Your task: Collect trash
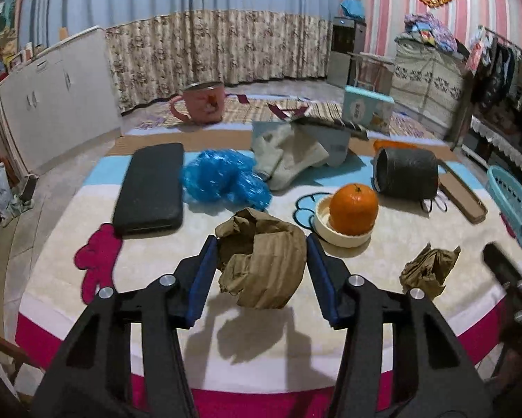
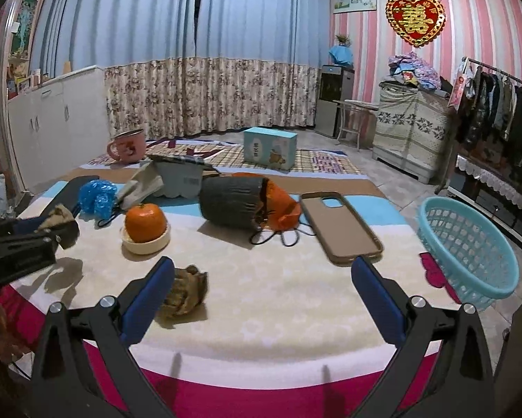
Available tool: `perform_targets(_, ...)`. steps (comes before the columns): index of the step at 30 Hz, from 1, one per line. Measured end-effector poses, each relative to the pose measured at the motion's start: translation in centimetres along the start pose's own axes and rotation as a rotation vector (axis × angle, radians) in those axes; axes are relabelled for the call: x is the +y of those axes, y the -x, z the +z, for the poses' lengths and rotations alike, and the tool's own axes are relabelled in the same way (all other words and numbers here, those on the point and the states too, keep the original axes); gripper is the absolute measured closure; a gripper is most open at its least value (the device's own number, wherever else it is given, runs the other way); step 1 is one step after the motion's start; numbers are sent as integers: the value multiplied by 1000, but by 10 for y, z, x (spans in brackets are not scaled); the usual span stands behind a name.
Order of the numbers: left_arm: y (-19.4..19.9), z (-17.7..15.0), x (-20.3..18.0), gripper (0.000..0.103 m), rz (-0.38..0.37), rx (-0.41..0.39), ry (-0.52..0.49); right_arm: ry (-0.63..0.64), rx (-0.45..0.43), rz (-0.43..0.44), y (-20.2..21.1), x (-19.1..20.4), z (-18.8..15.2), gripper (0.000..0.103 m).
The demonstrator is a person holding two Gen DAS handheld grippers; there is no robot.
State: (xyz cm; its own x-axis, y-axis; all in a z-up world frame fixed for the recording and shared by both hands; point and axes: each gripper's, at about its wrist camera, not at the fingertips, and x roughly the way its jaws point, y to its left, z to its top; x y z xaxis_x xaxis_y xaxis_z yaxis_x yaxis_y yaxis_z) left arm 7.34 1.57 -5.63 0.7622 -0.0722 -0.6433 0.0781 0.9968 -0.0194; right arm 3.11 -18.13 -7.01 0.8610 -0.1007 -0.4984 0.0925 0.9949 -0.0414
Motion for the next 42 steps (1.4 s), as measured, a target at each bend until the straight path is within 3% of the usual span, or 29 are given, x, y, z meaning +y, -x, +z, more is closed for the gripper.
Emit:
perform_targets(7,5,2,28,53,-3,-1,113,73,48,6,-19,29,-8,4)
perform_targets(11,2,2,22,53,7,1,92,53,110,28,-36,29,-12,4)
perform_targets(18,-3,-1,16,53,16,8,69,29,117,103,-45,28,-16,7)
perform_targets(22,-7,-1,15,53,25,13,67,51,123,192,-46,33,-19,25)
perform_targets(26,-11,-1,15,53,39,18,71,85,132,265,-45,41,-21,62)
perform_targets(29,-13,-2,12,53,49,16,63,95,105,269,-39,40,-19,62)
perform_targets(36,-11,8,-24,53,28,-15,0,20,96,205,-31,-16,-2,62)
perform_targets(42,-8,37,-93,53,-68,-41,-81,-76,69,99,-17,-110,22,62)
